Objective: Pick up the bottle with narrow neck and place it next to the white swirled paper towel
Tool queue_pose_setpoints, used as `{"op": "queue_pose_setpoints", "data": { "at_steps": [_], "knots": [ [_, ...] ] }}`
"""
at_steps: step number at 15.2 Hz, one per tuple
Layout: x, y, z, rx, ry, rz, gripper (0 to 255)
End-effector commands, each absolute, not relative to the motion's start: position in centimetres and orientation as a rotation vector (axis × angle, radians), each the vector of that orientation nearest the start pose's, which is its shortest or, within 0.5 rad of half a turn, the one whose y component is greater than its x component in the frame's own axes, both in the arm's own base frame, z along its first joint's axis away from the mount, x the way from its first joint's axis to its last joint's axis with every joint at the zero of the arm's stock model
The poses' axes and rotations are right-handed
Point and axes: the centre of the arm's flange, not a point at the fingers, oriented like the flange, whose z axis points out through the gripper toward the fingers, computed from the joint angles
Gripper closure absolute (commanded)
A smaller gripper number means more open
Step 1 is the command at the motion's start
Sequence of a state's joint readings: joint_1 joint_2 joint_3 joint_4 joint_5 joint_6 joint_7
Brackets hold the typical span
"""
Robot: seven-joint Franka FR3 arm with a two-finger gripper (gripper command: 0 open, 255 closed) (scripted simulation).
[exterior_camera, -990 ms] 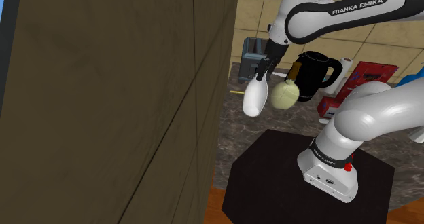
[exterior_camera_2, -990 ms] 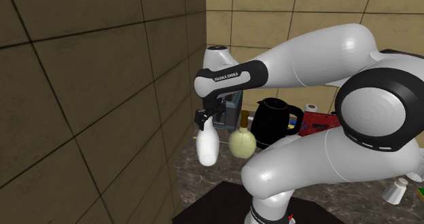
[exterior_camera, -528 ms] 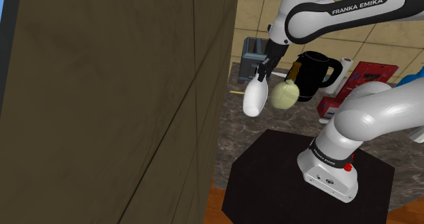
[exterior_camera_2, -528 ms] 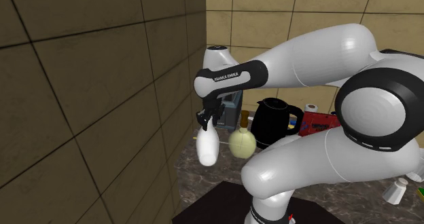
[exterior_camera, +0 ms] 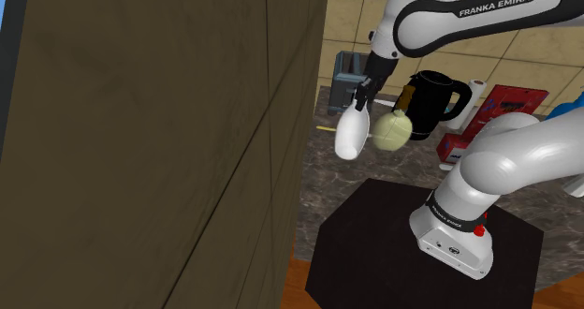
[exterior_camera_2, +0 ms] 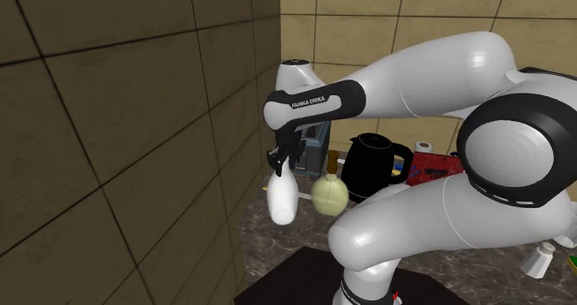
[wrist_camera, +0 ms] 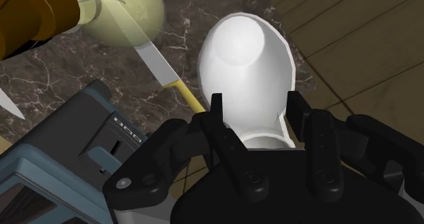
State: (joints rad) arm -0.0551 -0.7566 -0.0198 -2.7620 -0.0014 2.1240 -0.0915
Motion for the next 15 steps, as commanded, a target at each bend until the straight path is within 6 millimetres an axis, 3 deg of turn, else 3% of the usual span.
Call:
{"op": "queue_pose_setpoints", "data": {
  "at_steps": [1,15],
  "knots": [
    [32.5,-2.4,44.6,-3.133,-0.034,-0.187,255],
    [32.5,-2.4,51.9,-3.133,-0.034,-0.187,255]
  ]
}}
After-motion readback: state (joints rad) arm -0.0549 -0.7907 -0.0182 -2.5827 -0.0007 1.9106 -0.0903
